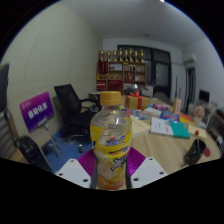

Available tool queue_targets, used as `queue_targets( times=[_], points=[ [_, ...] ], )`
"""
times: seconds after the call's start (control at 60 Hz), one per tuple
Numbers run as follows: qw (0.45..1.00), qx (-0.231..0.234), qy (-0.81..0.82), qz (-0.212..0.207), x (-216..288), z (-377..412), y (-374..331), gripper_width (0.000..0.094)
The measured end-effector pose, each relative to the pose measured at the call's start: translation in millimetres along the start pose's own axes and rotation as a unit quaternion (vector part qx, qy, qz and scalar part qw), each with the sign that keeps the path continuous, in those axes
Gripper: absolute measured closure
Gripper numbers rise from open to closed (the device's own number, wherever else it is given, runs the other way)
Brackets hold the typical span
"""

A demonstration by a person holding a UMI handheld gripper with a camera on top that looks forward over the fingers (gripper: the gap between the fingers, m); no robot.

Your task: Pour water

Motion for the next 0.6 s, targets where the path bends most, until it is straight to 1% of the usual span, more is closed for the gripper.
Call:
queue_targets(
  times=[0.033, 0.05, 0.1, 0.167, 0.183, 0.2, 0.283, 0.3, 0.317, 0.333, 0.4, 0.45, 0.467, 0.483, 0.517, 0.567, 0.583, 0.6],
  points=[
    [0.999, 0.018, 0.035, 0.004, 10, -4, -1, 0.0533],
    [0.998, 0.028, 0.058, 0.003, 17, -7, -3, 0.0574],
    [0.988, 0.061, 0.144, -0.006, 41, -19, -9, 0.0573],
    [0.955, 0.104, 0.277, -0.022, 78, -22, -23, 0.0574],
    [0.943, 0.125, 0.306, -0.027, 74, -45, -17, 0.0573],
    [0.930, 0.134, 0.341, -0.028, 79, -55, -18, 0.0574],
    [0.842, 0.170, 0.511, -0.028, 95, -107, -22, 0.0573],
    [0.820, 0.164, 0.547, -0.029, 107, -98, -34, 0.0572],
    [0.799, 0.180, 0.573, -0.030, 103, -114, -33, 0.0575],
    [0.776, 0.182, 0.603, -0.032, 107, -123, -28, 0.0575],
    [0.678, 0.215, 0.702, -0.036, 98, -162, -31, 0.0577],
    [0.610, 0.234, 0.757, -0.029, 90, -178, -38, 0.0573],
    [0.594, 0.246, 0.766, -0.026, 80, -189, -34, 0.0575],
    [0.574, 0.233, 0.785, -0.024, 90, -180, -25, 0.0575],
    [0.545, 0.237, 0.804, -0.018, 79, -189, -22, 0.0575],
    [0.514, 0.242, 0.823, -0.011, 68, -197, -18, 0.0573],
    [0.509, 0.260, 0.821, -0.006, 50, -213, -25, 0.0575],
    [0.499, 0.260, 0.826, -0.006, 46, -215, -24, 0.0572]
  ],
)
Point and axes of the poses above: the point between the fingertips, and its own axes, seen from behind it with the camera up: z to the left, x up, y forward, the way the camera looks, the point moved 9 cm from there along -y, backward, against the way the camera looks, and after that the axes turned 5 degrees about z, right-handed, at the moved point
